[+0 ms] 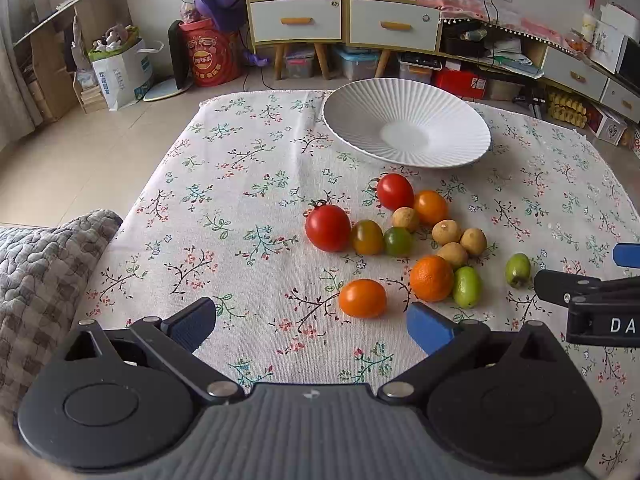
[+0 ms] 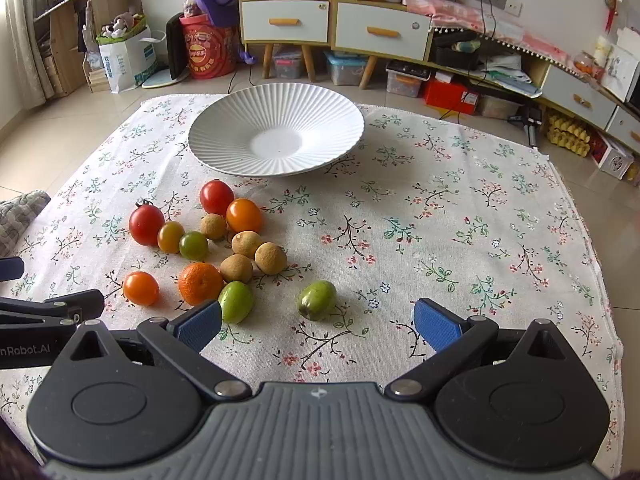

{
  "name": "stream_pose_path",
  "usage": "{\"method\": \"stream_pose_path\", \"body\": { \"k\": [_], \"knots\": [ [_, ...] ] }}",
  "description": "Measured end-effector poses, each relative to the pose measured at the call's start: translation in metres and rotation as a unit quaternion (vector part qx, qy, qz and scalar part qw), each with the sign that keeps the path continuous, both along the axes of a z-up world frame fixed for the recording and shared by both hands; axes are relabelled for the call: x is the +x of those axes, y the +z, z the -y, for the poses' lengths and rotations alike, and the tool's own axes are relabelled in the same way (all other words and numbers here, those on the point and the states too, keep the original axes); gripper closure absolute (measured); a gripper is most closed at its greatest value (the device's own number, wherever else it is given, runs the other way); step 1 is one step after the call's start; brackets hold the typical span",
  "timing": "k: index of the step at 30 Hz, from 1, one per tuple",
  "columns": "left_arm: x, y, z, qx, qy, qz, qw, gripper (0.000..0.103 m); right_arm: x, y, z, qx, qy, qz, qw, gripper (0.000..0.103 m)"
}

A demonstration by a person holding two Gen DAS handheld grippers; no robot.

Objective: Organize fruits

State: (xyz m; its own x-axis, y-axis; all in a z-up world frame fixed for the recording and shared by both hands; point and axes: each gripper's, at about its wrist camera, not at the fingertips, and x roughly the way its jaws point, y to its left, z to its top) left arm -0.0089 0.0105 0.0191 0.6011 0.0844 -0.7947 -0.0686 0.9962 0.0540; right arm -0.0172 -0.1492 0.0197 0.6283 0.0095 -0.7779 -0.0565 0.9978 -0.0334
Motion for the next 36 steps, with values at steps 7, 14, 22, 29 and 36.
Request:
{"method": "stream_pose_path", "body": {
  "k": [7, 14, 22, 29, 36],
  "knots": [
    [0.0, 0.001, 0.0, 0.0, 0.0, 0.0, 1.0, 0.006, 0.001, 0.0, 0.002, 0.001, -0.002, 0.001, 1.0, 0.001],
    [0.0, 0.0, 0.0, 0.0, 0.0, -0.001, 1.0, 0.006, 0.0, 0.0, 0.003, 0.002, -0.003, -0.001, 1.0, 0.001],
    [0.0, 0.0, -0.001, -0.002, 0.0, 0.0, 1.0, 0.006, 0.003, -0.002, 0.004, -0.001, -0.005, -0.02, 1.0, 0.001],
    [-0.003, -0.008, -0.01, -0.003, -0.009, 0.012, 0.9999, 0.006, 0.002, -0.005, 0.006, 0.01, 0.016, -0.038, 0.999, 0.001],
    [-0.009, -0.023, -0.02, -0.065, -0.057, -0.005, 0.9962, 0.006, 0.002, -0.014, 0.016, 0.037, 0.034, -0.045, 0.998, 0.001]
  ]
}}
